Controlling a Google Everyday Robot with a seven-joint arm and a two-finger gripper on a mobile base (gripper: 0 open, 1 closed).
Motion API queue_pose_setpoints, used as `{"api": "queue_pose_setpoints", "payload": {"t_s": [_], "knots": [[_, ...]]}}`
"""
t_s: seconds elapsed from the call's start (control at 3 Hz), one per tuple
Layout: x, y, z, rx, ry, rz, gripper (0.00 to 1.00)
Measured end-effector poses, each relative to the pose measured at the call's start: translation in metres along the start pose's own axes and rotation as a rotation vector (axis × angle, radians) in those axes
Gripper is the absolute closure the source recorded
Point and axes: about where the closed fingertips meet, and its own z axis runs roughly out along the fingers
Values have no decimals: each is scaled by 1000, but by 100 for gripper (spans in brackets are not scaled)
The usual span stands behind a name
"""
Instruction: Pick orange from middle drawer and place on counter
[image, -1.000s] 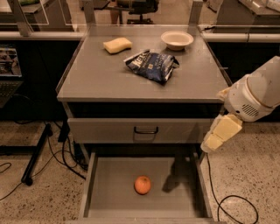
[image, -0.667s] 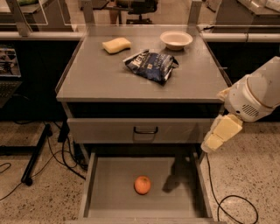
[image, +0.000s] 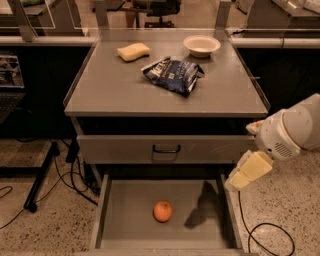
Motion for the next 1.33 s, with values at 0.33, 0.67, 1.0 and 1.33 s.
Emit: {"api": "queue_pose_setpoints", "payload": {"t_s": [0.33, 0.67, 1.0, 1.33], "knots": [[24, 25, 56, -76, -43, 106, 0], [36, 41, 107, -122, -60, 163, 0], [41, 48, 149, -134, -60, 188, 0], [43, 43, 189, -113, -44, 188, 0]]}}
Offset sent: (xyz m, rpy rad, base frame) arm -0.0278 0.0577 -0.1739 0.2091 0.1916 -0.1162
